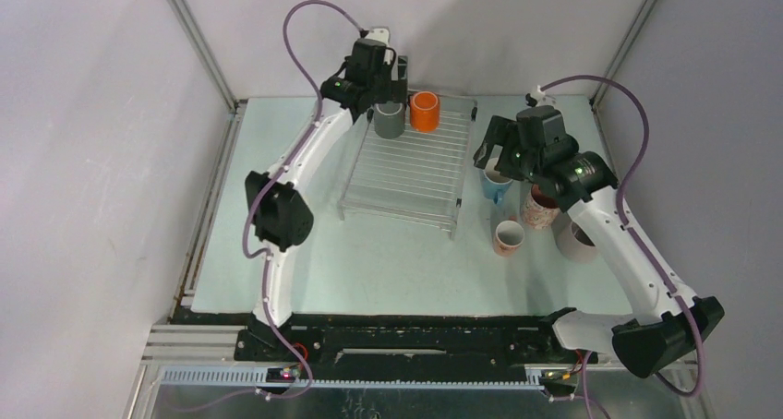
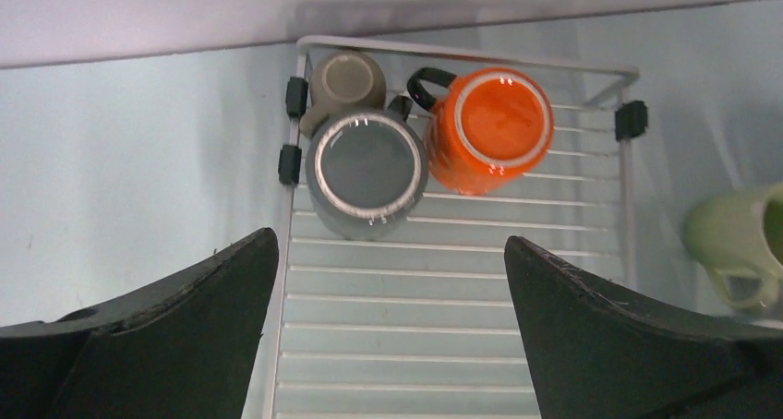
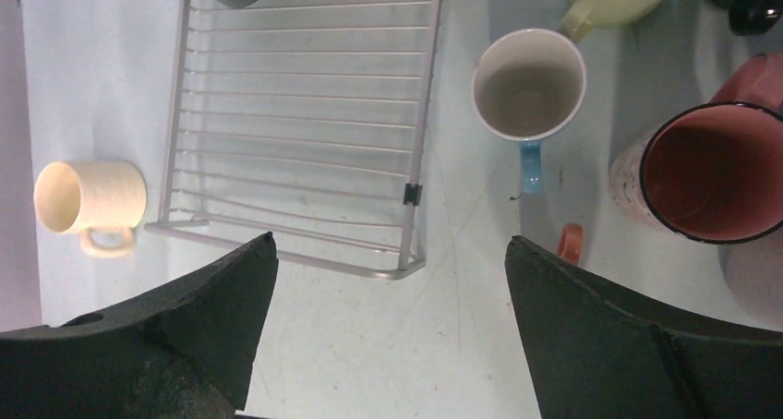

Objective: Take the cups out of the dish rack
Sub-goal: Unload the cup from the dish rack.

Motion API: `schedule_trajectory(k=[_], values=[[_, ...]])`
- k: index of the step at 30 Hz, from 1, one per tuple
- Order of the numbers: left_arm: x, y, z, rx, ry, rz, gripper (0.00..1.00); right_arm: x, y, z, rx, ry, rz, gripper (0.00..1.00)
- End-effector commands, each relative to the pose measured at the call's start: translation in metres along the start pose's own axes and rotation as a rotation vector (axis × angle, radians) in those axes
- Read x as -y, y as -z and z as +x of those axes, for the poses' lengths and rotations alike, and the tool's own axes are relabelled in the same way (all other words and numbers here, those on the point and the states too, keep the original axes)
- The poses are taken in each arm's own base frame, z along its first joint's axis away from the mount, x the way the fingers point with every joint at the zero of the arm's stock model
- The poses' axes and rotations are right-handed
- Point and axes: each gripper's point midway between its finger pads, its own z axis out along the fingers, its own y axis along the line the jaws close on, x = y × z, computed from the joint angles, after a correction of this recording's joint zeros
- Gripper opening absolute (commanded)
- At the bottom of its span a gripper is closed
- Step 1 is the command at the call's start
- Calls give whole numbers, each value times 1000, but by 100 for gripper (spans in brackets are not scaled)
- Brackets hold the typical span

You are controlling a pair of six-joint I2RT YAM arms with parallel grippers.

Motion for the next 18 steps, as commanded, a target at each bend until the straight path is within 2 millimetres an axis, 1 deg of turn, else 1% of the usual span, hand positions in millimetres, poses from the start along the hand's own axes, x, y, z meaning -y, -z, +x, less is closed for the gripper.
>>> schedule_trajectory(k=[1, 3, 7, 11, 15, 18], values=[[-6, -22, -25, 68, -21, -31, 100, -11, 21, -2, 23, 33, -57, 100], [-10, -40, -19, 67, -22, -50, 100, -12, 22, 1, 16, 37, -68, 100], [-12, -64, -13, 90, -25, -64, 100, -17, 23, 6, 3, 52, -91, 100], [-17, -86, 0, 85, -35, -96, 100, -20, 23, 10, -12, 65, -101, 100], [-19, -102, 11, 79, -38, -116, 100, -22, 22, 14, -23, 74, -103, 100], [-22, -110, 16, 80, -38, -129, 100, -24, 19, 16, -33, 79, -107, 100]])
